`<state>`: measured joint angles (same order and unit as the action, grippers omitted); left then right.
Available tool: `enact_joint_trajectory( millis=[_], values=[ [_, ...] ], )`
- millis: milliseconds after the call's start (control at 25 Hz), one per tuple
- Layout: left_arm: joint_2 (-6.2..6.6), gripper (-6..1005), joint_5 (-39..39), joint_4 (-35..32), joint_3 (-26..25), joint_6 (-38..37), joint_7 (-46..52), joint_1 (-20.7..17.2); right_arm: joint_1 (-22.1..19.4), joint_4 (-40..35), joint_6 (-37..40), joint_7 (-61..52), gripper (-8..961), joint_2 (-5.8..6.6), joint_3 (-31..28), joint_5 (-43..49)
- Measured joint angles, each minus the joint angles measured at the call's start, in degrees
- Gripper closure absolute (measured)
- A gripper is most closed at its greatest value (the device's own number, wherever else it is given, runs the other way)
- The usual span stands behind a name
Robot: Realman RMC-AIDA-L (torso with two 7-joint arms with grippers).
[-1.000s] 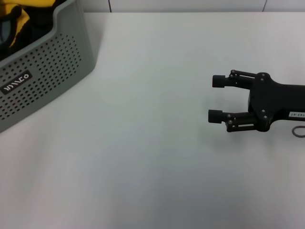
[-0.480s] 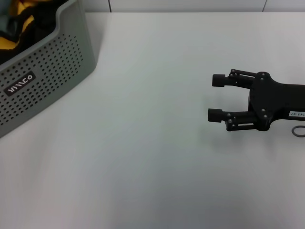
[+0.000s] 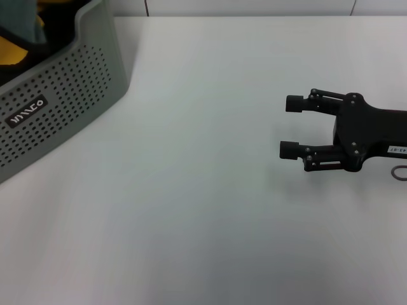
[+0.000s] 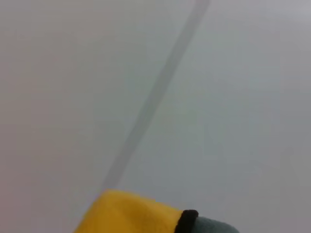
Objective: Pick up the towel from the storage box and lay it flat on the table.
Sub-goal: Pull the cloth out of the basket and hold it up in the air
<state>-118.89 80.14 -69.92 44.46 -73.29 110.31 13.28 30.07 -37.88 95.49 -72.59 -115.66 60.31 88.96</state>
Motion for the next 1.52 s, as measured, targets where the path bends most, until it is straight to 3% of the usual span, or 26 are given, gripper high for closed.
enact_joint_trajectory(
  millis=[200, 320, 720, 1200, 1520],
  values=[
    [1.73, 931, -7.7, 7.0, -1.2, -19.4, -2.6, 2.4, 0.3, -0.1, 0.4, 1.0, 82, -0.02, -0.1, -0.9],
    [2.00, 936, -9.2, 11.0, -1.3, -25.5, -3.4, 3.5, 0.1, -0.4, 1.0, 3.1, 83, -0.09, -0.1, -4.1],
    [2.00, 935, -3.8, 24.6, 1.9, -35.6, -10.8, 7.9, -0.1, -0.6, 1.6, 14.3, 83, -0.15, -0.1, -12.1],
    [1.37, 936, -3.0, 28.1, 7.6, -38.2, -20.0, 8.7, 2.0, 2.4, -3.0, 17.2, 84, -0.45, 0.5, -15.1],
    [1.42, 935, -3.1, 30.2, 7.8, -39.1, -22.9, 9.2, 4.1, 4.7, -3.1, 17.6, 489, -0.35, 1.3, -14.8]
  ],
)
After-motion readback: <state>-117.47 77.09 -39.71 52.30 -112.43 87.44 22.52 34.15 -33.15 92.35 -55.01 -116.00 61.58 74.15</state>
